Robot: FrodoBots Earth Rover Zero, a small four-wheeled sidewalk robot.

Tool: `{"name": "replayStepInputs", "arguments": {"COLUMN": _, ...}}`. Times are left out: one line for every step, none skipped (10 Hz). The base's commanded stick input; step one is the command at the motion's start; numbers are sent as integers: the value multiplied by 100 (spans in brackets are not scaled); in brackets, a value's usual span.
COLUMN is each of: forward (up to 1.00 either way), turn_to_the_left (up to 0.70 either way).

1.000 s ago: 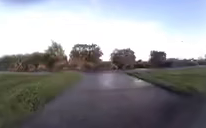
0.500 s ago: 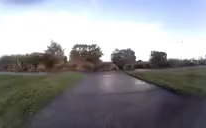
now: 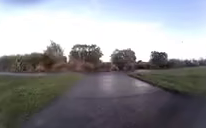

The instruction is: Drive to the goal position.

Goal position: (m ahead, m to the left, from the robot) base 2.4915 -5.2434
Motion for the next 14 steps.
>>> {"name": "replayStepInputs", "arguments": {"forward": 45, "turn_to_the_left": 0}}
{"name": "replayStepInputs", "arguments": {"forward": 45, "turn_to_the_left": -27}}
{"name": "replayStepInputs", "arguments": {"forward": 45, "turn_to_the_left": -27}}
{"name": "replayStepInputs", "arguments": {"forward": 45, "turn_to_the_left": -23}}
{"name": "replayStepInputs", "arguments": {"forward": 45, "turn_to_the_left": -11}}
{"name": "replayStepInputs", "arguments": {"forward": 45, "turn_to_the_left": 0}}
{"name": "replayStepInputs", "arguments": {"forward": 45, "turn_to_the_left": 0}}
{"name": "replayStepInputs", "arguments": {"forward": 45, "turn_to_the_left": -17}}
{"name": "replayStepInputs", "arguments": {"forward": 45, "turn_to_the_left": -23}}
{"name": "replayStepInputs", "arguments": {"forward": 45, "turn_to_the_left": -15}}
{"name": "replayStepInputs", "arguments": {"forward": 45, "turn_to_the_left": -5}}
{"name": "replayStepInputs", "arguments": {"forward": 45, "turn_to_the_left": 0}}
{"name": "replayStepInputs", "arguments": {"forward": 45, "turn_to_the_left": 0}}
{"name": "replayStepInputs", "arguments": {"forward": 45, "turn_to_the_left": 0}}
